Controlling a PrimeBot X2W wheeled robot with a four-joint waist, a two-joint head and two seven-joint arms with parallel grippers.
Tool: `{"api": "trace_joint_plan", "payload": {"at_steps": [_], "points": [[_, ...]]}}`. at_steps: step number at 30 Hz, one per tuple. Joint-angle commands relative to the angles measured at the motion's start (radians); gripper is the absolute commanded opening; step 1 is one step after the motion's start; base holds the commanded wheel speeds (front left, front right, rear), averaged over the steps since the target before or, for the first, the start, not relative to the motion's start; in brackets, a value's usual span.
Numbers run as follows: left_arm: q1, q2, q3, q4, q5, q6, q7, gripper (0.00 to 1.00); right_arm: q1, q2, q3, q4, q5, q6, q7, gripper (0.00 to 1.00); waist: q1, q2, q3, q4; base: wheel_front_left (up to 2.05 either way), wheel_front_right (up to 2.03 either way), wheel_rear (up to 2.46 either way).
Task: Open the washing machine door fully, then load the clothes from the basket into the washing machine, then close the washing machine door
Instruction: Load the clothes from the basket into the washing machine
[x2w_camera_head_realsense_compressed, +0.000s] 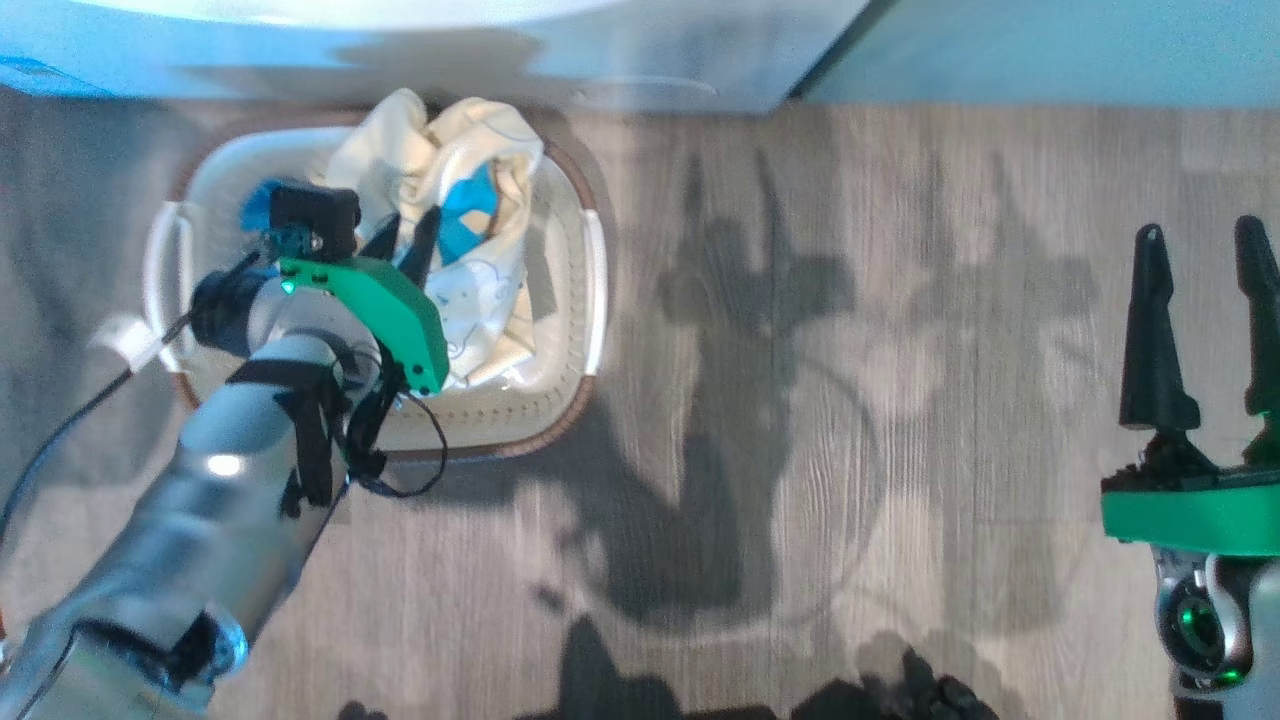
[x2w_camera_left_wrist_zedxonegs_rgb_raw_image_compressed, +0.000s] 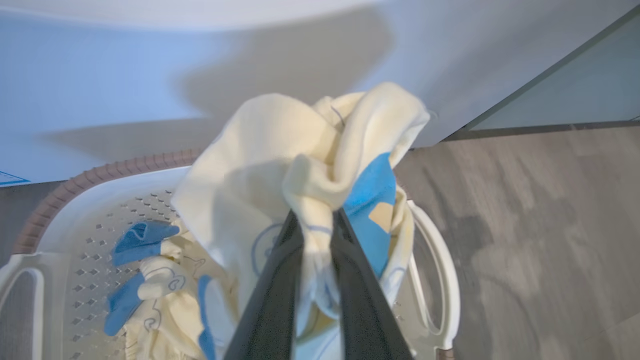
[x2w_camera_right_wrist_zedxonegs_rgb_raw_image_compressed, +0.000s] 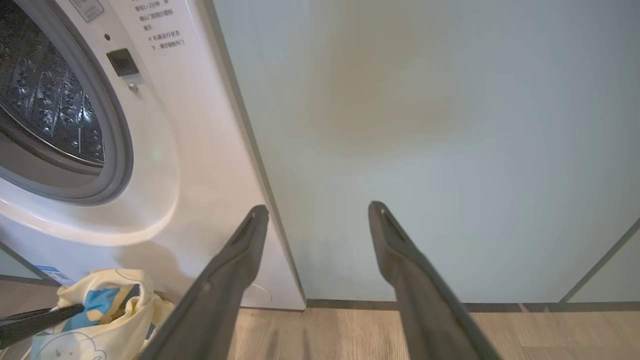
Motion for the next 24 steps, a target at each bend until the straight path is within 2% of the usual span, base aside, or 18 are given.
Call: {"api": "trace_joint_plan", "payload": {"at_steps": [1, 15, 24], "points": [[0.037, 0.044, 0.05, -0.047, 0.022, 0.015, -0.013, 0.0, 0.028, -0.01, 0.013, -0.02, -0.011, -0.003, -0.007, 1.0, 0.0001, -0.0001, -0.06, 0.039, 0.0, 0.0, 0.0], [0.387, 0.076, 0.386, -0.559, 0.263, 0.123, -0.013, 0.0, 0.112, -0.01, 0.006, 0.068, -0.055, -0.003, -0.007, 1.0, 0.0001, -0.0001, -0.274, 0.092, 0.0, 0.0, 0.0], [0.6, 0.066, 0.515, -0.796, 0.349, 0.169, -0.013, 0.0, 0.172, -0.01, 0.004, 0.09, -0.065, -0.003, -0.007, 1.0, 0.0001, -0.0001, -0.401, 0.114, 0.0, 0.0, 0.0]]}}
